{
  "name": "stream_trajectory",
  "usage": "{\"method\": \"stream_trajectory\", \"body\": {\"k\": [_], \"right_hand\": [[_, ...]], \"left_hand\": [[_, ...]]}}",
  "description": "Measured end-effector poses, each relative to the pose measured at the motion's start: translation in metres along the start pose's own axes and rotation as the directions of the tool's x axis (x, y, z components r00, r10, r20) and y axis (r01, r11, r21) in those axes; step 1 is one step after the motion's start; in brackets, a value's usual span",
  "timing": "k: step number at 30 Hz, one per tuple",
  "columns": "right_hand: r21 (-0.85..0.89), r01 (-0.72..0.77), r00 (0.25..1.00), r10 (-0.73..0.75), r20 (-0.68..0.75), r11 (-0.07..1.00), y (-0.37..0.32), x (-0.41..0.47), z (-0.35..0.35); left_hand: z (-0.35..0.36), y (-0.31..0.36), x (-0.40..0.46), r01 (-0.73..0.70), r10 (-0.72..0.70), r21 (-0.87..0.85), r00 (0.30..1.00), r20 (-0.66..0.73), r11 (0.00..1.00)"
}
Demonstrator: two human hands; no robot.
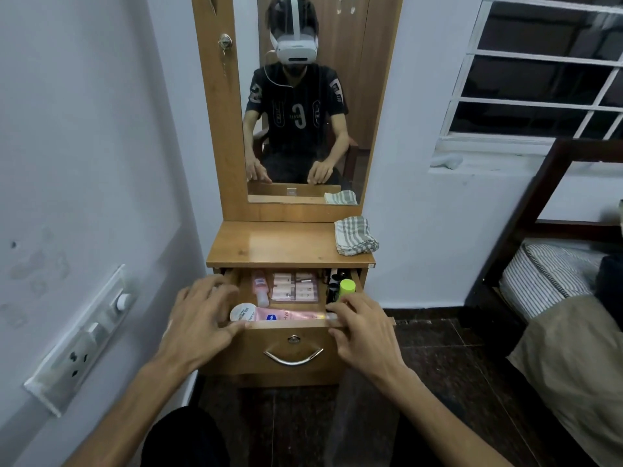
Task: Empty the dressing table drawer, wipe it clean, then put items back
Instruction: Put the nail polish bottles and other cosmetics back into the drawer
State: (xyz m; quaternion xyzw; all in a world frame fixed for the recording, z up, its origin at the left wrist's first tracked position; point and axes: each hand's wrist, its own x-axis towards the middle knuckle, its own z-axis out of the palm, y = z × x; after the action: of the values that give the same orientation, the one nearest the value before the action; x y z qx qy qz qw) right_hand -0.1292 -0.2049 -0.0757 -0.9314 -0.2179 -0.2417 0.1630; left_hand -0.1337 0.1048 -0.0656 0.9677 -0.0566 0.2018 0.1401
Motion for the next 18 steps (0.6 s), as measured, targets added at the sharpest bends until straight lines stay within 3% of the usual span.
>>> {"method": "stream_trajectory", "body": {"k": [3,7,12,18], "right_hand": [[-0.072,0.041,0.999,-0.038,0.038,0.997,0.01,0.024,0.011],[-0.151,0.08,0.986,-0.056,0.155,0.985,0.019,0.057,0.03],[-0.243,0.126,0.976,-0.077,0.203,0.962,0.025,0.092,0.05],[-0.209,0.078,0.984,-0.042,0.17,0.975,0.026,0.109,0.067]], "left_hand": [[0.01,0.005,0.025,-0.119,0.119,-0.011,0.988,0.102,0.993],[0.024,0.014,0.065,-0.174,0.16,0.076,0.974,0.158,0.982],[0.037,0.01,0.087,-0.116,0.1,0.103,0.984,0.148,0.988],[0.061,0.011,0.091,-0.052,0.053,0.135,0.999,-0.003,0.99]]}}
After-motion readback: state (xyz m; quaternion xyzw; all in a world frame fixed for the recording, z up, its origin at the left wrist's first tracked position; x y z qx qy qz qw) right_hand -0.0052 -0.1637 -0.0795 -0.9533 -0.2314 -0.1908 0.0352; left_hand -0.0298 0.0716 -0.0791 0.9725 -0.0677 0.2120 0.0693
